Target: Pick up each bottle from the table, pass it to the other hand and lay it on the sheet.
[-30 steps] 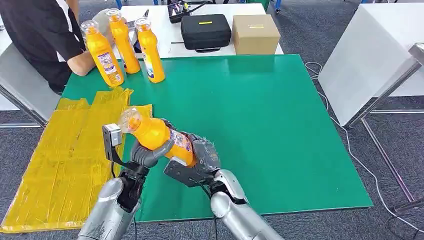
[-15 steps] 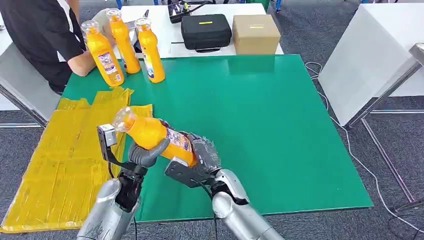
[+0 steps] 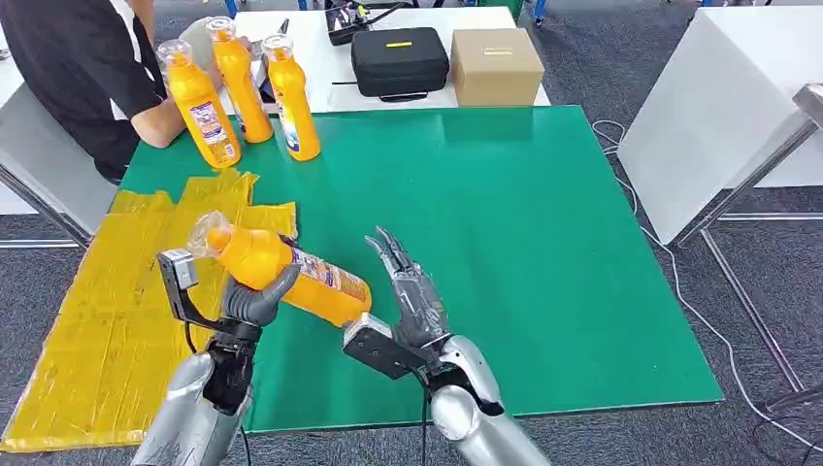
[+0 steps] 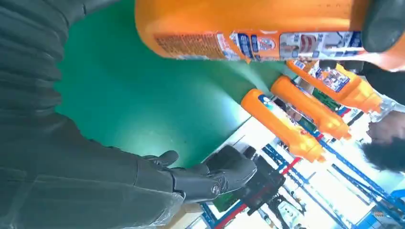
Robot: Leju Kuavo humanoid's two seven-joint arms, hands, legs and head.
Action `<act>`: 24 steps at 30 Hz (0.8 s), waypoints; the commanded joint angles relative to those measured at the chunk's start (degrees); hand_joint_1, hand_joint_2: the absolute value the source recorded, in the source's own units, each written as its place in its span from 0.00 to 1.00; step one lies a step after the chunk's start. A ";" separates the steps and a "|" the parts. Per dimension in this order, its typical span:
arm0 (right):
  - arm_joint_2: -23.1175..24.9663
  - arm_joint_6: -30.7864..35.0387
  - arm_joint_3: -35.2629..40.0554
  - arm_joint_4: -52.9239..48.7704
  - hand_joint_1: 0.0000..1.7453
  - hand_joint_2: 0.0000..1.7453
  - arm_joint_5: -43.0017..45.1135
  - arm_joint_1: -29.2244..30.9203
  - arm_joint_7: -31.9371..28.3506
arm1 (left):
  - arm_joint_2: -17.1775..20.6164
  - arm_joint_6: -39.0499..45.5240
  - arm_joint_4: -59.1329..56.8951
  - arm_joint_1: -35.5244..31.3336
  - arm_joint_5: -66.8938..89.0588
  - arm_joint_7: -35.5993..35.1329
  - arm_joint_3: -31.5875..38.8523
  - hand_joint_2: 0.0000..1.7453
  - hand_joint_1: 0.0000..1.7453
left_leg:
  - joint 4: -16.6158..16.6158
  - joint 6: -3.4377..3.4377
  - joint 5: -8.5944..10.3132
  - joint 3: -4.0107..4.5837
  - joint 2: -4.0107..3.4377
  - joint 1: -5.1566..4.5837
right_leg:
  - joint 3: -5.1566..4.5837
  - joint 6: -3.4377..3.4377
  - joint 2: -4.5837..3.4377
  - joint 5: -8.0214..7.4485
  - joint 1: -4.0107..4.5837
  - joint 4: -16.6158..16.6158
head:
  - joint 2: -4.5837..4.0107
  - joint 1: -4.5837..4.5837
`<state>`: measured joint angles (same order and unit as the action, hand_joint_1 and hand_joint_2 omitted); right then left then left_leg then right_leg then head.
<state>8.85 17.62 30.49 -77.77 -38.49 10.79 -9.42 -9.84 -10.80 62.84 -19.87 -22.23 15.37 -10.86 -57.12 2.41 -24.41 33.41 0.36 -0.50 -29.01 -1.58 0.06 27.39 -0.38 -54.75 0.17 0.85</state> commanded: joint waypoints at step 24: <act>-7.58 2.08 -2.44 -11.85 0.00 1.00 8.72 -4.75 -7.96 | 9.29 42.79 12.02 7.74 88.38 0.37 -2.09 1.00 1.00 | 0.05 -0.15 -0.07 -0.16 -0.10 0.05 | 0.17 0.05 -0.09 0.03 0.04 0.09 | 0.00 0.00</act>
<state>4.00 20.33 26.71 -90.68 -30.82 3.96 -17.14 -5.01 29.30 75.97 -11.75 44.09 22.93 -9.68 -57.11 2.41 -24.41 33.42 0.36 -0.50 -29.00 -1.58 0.06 27.40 -0.37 -54.75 0.18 0.85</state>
